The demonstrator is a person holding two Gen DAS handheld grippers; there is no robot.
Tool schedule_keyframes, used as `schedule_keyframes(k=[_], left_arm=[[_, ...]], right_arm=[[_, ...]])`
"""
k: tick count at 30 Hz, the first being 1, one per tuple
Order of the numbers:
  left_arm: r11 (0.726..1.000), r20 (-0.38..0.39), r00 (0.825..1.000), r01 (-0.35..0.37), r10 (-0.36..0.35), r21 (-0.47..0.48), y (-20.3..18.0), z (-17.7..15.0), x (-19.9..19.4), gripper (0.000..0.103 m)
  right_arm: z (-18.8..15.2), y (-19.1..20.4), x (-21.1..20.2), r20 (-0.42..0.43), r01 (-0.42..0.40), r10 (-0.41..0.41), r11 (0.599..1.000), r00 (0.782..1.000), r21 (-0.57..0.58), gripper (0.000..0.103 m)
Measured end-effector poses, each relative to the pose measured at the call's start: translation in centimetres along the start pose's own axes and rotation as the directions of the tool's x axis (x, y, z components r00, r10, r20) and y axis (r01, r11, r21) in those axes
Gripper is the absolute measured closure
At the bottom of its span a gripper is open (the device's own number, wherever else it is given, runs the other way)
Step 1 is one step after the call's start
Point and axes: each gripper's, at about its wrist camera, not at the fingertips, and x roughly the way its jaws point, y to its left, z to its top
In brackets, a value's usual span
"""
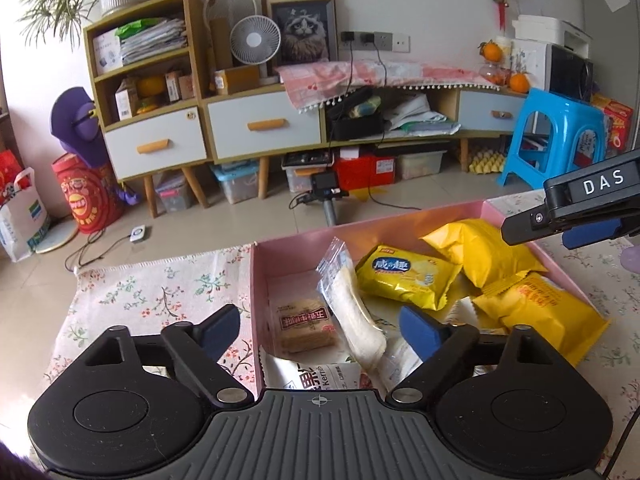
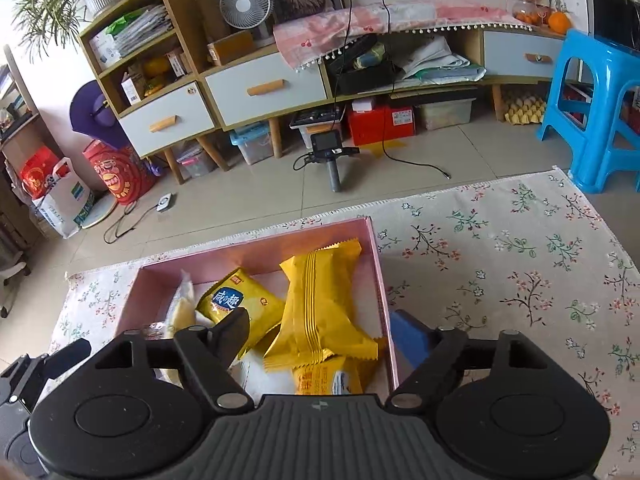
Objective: Organize snacks
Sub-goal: 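Carry both packets into the pink box and open both grippers, then grasp the pale-green printed bag with the left gripper while the right gripper grasps the red snack bag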
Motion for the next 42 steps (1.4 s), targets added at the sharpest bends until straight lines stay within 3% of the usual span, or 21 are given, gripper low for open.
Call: schedule_keyframes(k=[3,25,36,42], left_arm=[[1.000,0.004,1.000,0.002,-0.002,0.005,0.0,0.0,-1.1,0.010],[0.997,-0.033,0.998,0.057,-0.059,-0.048,0.9,-4.7,-7.7,0.004],[0.992,-0.042,0.995,0.081,-0.085,-0.095,1.6,-7.6,-8.7,0.003],[0.974,-0.023,0.992,0.114,-0.121,-0.193,2.5,-9.0,-8.1,0.003]], right_arm=[[-0.3,-0.4,-1.2,0.025,-0.013,0.013,1.000,1.000,0.007,0.022],[-6.0,-1.9,-7.1,0.123,-0.046,0.060,0.992,0.991,-0.113,0.011],[-10.1,-1.3,-8.0,0.169,-0.063,0.109,0.965,0.979,-0.256,0.008],[-11.8,-1.3,-7.4,0.142,-0.050,0.106,0.935,0.984,-0.351,0.008]])
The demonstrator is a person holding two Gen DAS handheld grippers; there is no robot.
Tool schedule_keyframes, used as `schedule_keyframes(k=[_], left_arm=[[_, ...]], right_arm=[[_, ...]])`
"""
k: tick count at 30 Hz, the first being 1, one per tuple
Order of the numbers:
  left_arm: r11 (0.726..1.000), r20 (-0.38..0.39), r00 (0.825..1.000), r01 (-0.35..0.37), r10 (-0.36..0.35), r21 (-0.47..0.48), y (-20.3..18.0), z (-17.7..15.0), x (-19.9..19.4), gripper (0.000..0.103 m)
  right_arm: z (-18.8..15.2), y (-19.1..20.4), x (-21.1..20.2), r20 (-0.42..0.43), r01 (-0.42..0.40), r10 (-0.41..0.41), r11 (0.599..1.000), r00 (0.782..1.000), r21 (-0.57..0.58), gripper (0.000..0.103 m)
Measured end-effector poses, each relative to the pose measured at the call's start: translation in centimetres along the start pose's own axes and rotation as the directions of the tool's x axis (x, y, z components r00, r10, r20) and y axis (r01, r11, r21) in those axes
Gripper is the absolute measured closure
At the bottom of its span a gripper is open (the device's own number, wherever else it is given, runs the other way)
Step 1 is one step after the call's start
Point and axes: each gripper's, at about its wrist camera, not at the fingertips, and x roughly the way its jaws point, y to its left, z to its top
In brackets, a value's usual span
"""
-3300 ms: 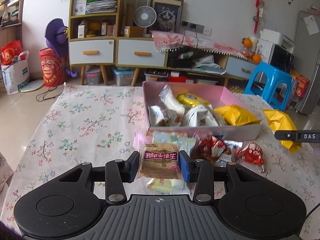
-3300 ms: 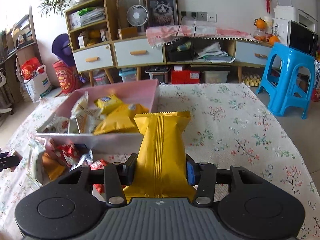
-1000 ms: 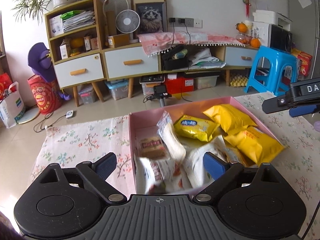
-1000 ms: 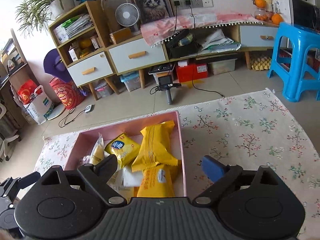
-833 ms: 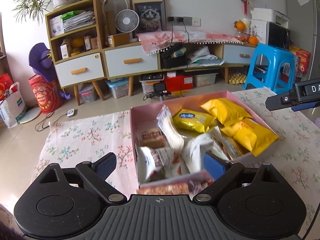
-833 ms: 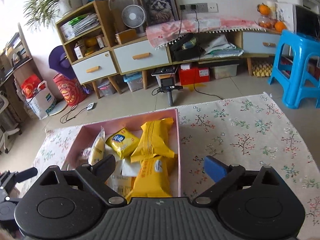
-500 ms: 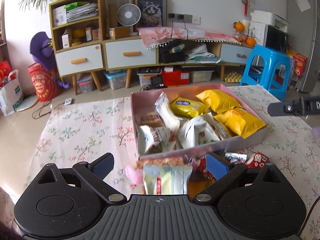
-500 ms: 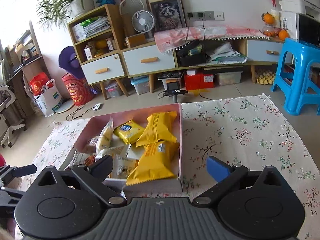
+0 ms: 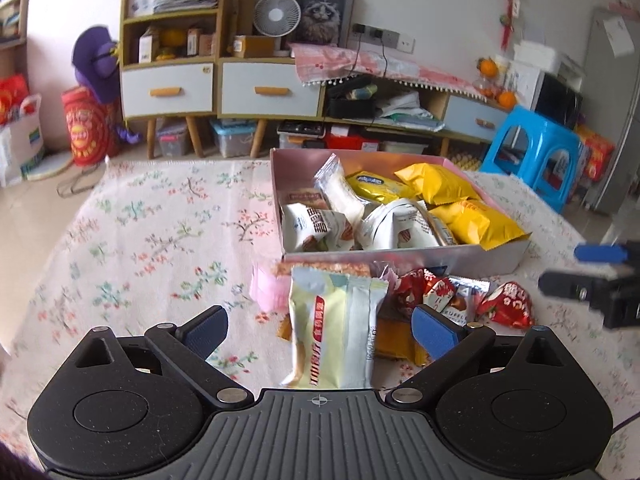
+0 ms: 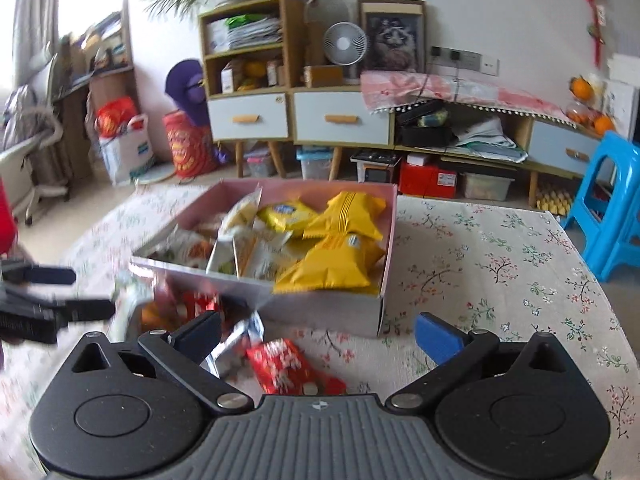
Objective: Organize snacks
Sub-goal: 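Grasp the pale-green printed bag with the left gripper while the right gripper grasps the red snack bag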
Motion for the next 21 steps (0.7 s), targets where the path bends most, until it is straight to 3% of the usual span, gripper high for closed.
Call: schedule_keyframes(k=[8,21], left_arm=[[0.995,-0.001,0.999,0.054,-0.054,-0.088,0.9,-1.3,1.1,0.004],[0.999,-0.057,0.997,0.043,-0.043,0.001,-0.2,-2.6,2.9,0.006]], right_arm=[[-1.7,-0.6,0.6,-0.022,-0.018,0.017,0.999,1.000,-0.037,0.008],[-2.4,1.4,2.1,-0.072,-0.059,0.048,0.984,0.996,-0.167,0.009]])
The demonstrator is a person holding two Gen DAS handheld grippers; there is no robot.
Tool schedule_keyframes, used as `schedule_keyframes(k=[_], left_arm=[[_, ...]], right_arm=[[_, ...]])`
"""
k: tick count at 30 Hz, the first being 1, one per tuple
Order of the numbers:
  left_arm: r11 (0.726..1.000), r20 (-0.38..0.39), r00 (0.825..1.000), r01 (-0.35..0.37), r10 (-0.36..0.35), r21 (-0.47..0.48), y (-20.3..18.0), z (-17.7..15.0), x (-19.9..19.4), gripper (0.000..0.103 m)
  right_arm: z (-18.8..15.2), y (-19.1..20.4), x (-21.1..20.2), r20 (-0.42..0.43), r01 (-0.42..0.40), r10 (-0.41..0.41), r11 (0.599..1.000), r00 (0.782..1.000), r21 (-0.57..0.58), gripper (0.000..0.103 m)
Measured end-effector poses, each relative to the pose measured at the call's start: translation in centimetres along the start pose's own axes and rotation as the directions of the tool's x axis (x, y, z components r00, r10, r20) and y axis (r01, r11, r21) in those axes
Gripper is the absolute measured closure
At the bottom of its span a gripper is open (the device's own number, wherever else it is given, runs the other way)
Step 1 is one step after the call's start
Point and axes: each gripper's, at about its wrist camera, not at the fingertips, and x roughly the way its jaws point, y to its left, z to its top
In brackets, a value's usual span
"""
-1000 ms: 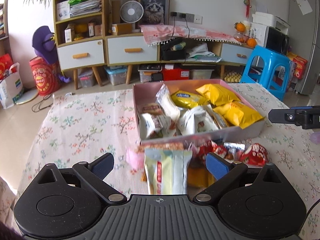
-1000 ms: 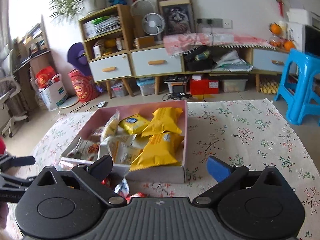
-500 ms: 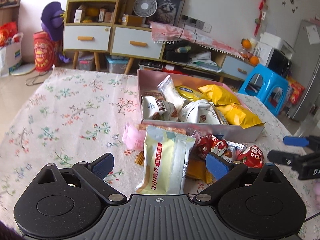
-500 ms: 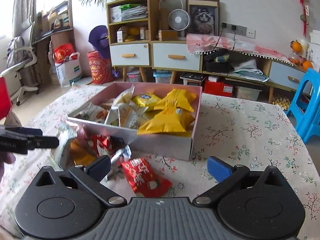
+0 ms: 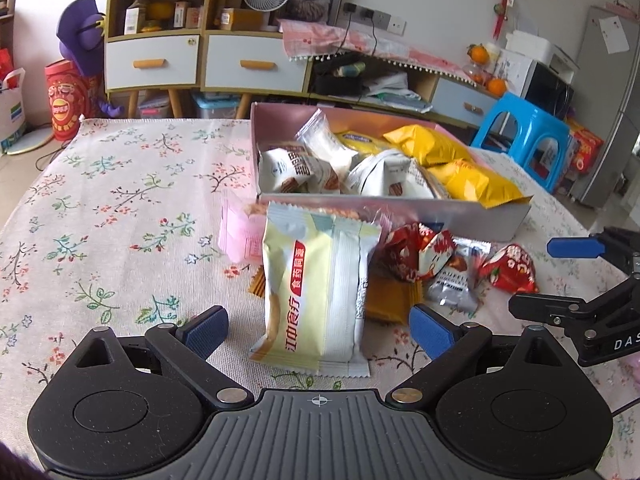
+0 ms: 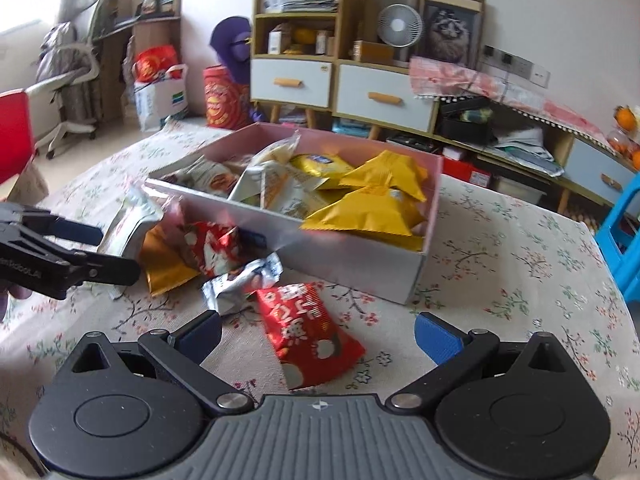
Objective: Organize snacks
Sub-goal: 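Grasp the pale-green printed bag with the left gripper while the right gripper grasps the red snack bag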
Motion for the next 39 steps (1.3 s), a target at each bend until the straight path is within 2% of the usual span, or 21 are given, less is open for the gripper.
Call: schedule_keyframes(k=[6,10,25,31,39], left_arm=[[1.000,0.006,1.000,0.000,0.000,0.016,-0.1,0.0,-0.1,0.012],[1.000,0.006,1.000,0.002,-0.002,0.023,-0.3,0.1,-0.1,0.020],[0.996,0.002,1.000,0.004,-0.004,0.089,-1.6,0.0,-0.2,0.041],[0.995,0.001,1.000,-0.005,0.005,0.102,-1.8,0.1,-0.2,0.055],[0.994,-0.010,1.000,0.005,-0.004,0.108,-2.0,0.1,-0.2,0.058]], right_arm=[[-0.1,-0.3,0.3,-0.012,-0.008,0.008,1.000,1.000,0.009,0.010],[0.0,-0.7,0.7,-0.016,-0.005,0.006,0.999,1.000,0.034,0.013],[0.1,-0.9,1.3,-0.041,-0.014,0.016,0.999,0.999,0.042,0.028],[0.2,-0.5,1.2,-0.047,-0.021,0.022,1.000,0.999,0.023,0.040],[0.4,0.0,1.0,-0.039,-0.026,0.026,1.000,0.999,-0.011,0.071]])
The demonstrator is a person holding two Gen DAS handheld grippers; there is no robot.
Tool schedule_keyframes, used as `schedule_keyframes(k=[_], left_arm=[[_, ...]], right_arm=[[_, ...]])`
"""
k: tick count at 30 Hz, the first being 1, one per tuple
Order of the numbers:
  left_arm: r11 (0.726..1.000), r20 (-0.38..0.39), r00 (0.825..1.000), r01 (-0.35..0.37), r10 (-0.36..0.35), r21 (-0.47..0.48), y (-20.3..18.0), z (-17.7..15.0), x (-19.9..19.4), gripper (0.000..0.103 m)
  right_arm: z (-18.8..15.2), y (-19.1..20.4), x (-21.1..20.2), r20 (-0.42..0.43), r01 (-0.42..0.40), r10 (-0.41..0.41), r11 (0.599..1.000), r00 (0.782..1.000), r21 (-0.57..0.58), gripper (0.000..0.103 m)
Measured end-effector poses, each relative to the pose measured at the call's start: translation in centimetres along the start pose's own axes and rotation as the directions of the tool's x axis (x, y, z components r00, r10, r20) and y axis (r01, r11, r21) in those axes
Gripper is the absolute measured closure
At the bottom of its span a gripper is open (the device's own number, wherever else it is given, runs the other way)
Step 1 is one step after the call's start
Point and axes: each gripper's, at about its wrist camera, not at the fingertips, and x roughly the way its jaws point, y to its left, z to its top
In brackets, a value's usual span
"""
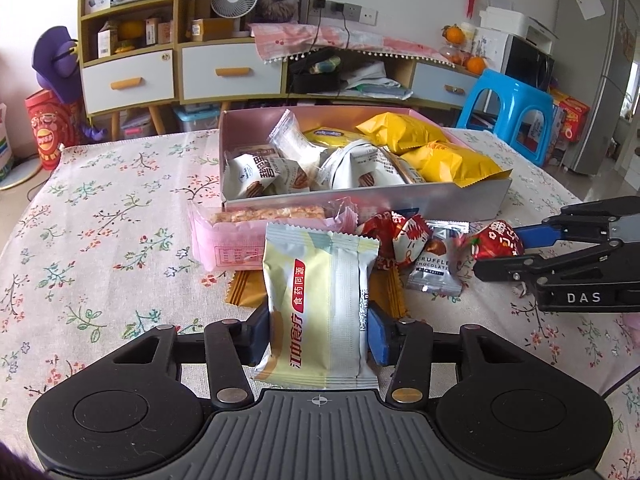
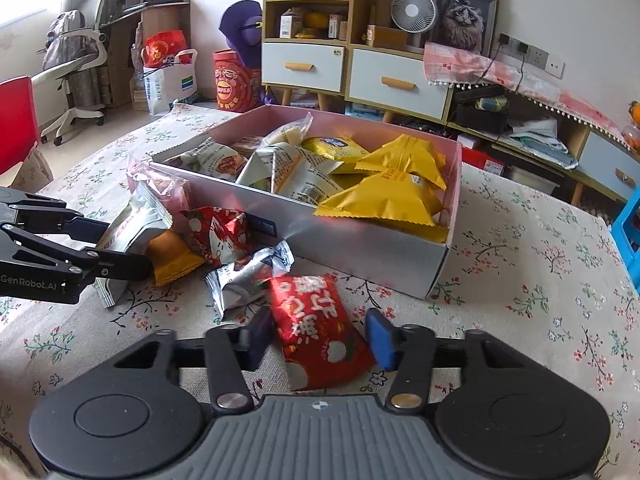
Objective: Organize snacks
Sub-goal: 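Grasp the pale-green printed bag with the left gripper while the right gripper grasps the red snack bag, then carry both bags over the pink box and open both grippers to drop them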
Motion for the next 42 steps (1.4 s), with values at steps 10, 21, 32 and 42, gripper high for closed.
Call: schedule_keyframes(k=[10,21,32,42], left_arm=[[1.000,0.000,1.000,0.002,-0.002,-0.004,-0.2,0.2,-0.2,0.058],[1.000,0.011,1.000,0.022,-0.022,-0.013,-0.4,1.1,-1.3,0.058],[0.998,0.032,0.998,0.059,-0.059,-0.014,-1.1,2.2,-3.0,0.058],[0.997,0.099,0.994,0.052,-0.046,-0.058,-0.5,4.4,-3.0,0.058]], right_arm=[[0.4,0.4,-0.3,0.010,-0.002,0.002,1.000,1.000,-0.016,0.078],[1.4,0.9,-1.6,0.057,-0.029,0.030,1.000,0.998,-0.008,0.078],[2.7,1.5,-3.0,0.109,-0.050,0.050,0.999,0.993,0.003,0.078],[4.5,1.5,-2.7,0.138,-0.051,0.046,0.998,0.989,0.036,0.078]])
